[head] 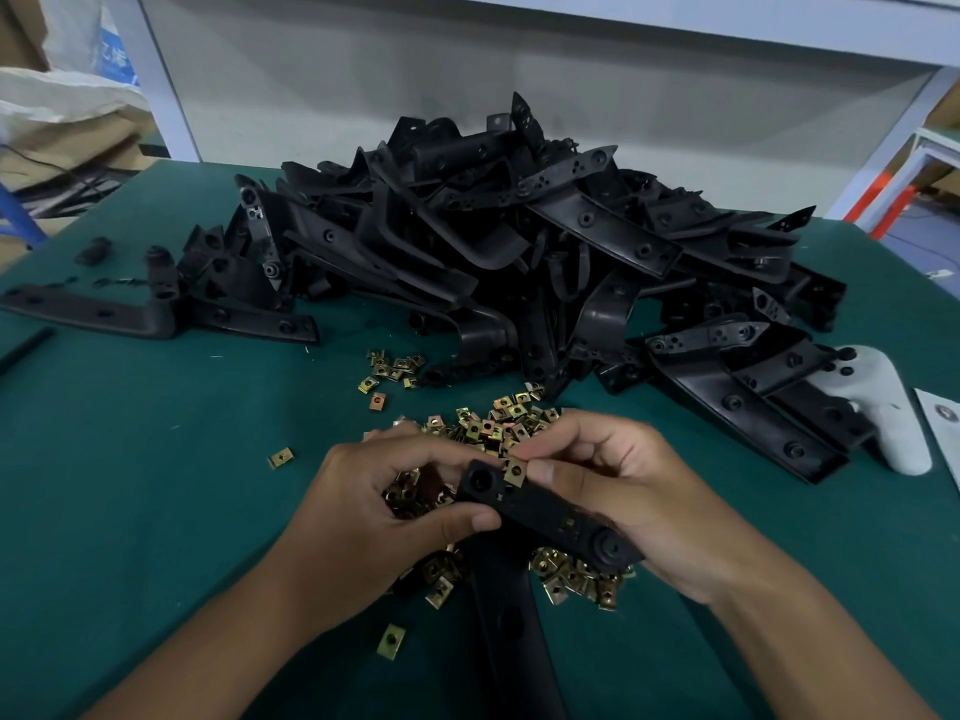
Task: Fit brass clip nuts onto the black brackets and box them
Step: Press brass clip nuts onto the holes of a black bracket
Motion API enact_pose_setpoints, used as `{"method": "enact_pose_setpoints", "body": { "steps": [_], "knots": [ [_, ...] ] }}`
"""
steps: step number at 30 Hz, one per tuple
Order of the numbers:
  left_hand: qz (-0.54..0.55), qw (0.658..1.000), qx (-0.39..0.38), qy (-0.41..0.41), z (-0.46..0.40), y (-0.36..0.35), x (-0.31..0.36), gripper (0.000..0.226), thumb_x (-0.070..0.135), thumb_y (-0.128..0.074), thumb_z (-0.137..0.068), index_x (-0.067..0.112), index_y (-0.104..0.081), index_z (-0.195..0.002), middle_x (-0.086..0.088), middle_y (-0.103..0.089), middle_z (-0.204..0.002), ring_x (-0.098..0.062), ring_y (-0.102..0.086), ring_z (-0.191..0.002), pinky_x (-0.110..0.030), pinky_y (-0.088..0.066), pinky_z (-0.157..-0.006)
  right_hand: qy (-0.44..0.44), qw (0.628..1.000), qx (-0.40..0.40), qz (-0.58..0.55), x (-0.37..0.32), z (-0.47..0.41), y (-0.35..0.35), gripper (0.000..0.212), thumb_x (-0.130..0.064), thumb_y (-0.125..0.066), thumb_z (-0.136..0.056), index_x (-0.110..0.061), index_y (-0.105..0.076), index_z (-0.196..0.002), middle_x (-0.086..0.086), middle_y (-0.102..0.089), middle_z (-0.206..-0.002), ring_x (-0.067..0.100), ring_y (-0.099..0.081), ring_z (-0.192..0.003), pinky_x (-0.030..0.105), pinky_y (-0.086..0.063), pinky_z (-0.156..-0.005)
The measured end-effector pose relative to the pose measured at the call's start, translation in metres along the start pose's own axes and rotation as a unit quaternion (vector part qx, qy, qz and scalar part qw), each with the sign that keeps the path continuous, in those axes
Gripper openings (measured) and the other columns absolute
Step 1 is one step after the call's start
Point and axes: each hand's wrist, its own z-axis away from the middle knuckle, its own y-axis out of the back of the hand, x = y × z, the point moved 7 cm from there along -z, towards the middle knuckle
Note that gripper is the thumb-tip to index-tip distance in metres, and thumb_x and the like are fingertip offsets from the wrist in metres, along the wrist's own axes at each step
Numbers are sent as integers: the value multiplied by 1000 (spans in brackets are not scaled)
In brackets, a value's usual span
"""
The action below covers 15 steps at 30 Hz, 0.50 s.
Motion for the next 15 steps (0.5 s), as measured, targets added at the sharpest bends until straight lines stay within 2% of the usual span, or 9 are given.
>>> {"method": "enact_pose_setpoints", "body": {
  "steps": [8, 12, 15],
  "knots": [
    [8, 1000, -11, 15, 1, -1, -3, 30, 60, -73, -76, 48, -74, -103, 15, -69, -87, -14, -65, -88, -33, -51, -79, 69, 993, 16, 96, -12, 3, 2, 11, -30, -71, -88, -30, -78, -96, -12, -72, -82, 3, -67, -76, 14, -50, -67],
    [19, 999, -5, 27, 1, 0, -6, 29, 61, -74, -76, 47, -74, -101, 10, -69, -88, -18, -66, -87, -41, -55, -79, 59, 994, 8, 95, -9, 3, 4, 15, -34, -68, -92, -33, -79, -102, -14, -73, -90, 1, -68, -85, 12, -50, -73],
    [25, 999, -4, 32, 2, 1, -8, 29, 61, -74, -76, 46, -74, -101, 11, -68, -89, -15, -66, -86, -35, -54, -77, 54, 994, 2, 90, -7, 3, 4, 25, -43, -63, -92, -31, -78, -107, -21, -72, -87, -4, -66, -86, 9, -48, -75]
  ]
}}
